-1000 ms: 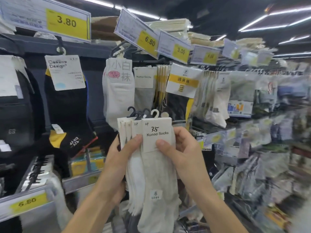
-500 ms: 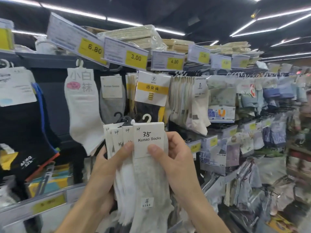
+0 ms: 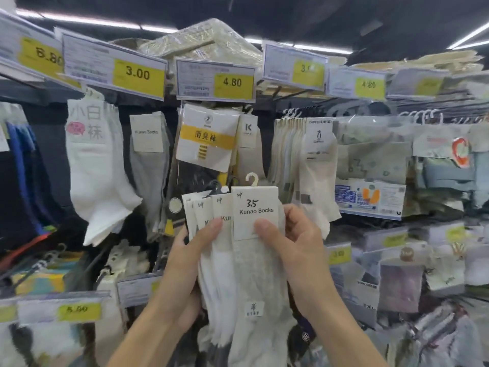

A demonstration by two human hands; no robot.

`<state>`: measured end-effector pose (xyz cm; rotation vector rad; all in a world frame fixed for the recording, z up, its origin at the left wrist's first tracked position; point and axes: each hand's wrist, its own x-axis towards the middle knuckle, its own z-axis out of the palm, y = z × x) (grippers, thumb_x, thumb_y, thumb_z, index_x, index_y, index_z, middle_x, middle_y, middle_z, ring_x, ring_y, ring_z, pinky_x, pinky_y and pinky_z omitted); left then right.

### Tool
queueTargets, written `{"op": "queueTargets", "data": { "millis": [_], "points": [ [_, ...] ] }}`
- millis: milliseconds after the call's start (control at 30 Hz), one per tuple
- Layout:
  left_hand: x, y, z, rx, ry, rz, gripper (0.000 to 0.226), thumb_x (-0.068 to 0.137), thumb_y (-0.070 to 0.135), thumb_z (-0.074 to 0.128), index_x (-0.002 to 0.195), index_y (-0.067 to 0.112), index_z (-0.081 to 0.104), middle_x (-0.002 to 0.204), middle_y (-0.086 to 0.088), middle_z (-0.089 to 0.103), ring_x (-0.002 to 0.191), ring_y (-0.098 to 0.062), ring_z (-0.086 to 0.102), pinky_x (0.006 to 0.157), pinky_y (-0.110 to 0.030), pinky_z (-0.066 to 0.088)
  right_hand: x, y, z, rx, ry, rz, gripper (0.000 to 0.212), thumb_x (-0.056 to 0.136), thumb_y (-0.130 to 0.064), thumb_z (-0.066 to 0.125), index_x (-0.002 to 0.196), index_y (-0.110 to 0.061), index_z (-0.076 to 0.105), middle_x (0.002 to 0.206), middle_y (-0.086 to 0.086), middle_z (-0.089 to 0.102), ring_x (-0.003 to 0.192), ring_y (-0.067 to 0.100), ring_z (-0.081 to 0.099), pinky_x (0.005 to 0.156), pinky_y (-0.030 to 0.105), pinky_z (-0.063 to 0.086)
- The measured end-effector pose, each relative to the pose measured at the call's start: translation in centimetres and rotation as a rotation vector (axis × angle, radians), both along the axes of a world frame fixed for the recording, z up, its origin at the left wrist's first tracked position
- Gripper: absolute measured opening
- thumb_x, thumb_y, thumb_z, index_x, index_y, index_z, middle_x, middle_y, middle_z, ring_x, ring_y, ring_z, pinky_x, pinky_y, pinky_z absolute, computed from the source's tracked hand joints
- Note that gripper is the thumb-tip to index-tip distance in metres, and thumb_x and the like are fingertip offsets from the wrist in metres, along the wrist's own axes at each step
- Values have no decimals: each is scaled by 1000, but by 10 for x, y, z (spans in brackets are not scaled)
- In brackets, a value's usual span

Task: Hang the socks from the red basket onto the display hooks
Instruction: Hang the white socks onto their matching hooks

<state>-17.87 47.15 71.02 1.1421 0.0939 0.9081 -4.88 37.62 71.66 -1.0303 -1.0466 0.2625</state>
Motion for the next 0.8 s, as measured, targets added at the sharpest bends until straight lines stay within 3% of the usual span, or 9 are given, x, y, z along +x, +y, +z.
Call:
{"op": "queueTargets", "data": {
  "millis": [167,367,500,633,800],
  "points": [
    [6,0,0,-44,-9,93,57,73,36,80,124,15,68,123,-20,70,111,-38,69,82,-44,60,14,10,1,-10,71,118,18,79,-34,75,93,-23,69,100,7,76,94,30,72,81,52,59],
    [1,-1,1,-26,-45,181,52,77,35,79,124,15,69,124,-20,70,113,-39,68,89,-49,58,15,21,-3,-5,151,284,20,81,-32,71,100,-24,72,105,8,75,97,29,72,78,43,61],
    [-10,-2,2,-71,-52,253,49,75,33,80,120,16,71,120,-20,71,110,-39,69,86,-49,59,6,34,-4,-8,155,357,23,83,-32,70,104,-24,72,107,7,75,95,25,73,69,29,58],
    [-26,1,1,-108,-62,305,54,72,31,81,122,13,69,121,-22,71,110,-41,69,91,-56,56,-8,45,-9,-24,154,419,27,82,-34,70,107,-25,71,109,7,75,99,27,72,75,38,58],
    [-46,5,0,-109,-72,359,49,74,29,82,119,14,71,118,-21,72,107,-40,70,88,-54,58,-27,53,-10,-39,91,460,30,81,-36,70,110,-28,71,109,3,75,98,22,73,71,30,60]
  ]
}}
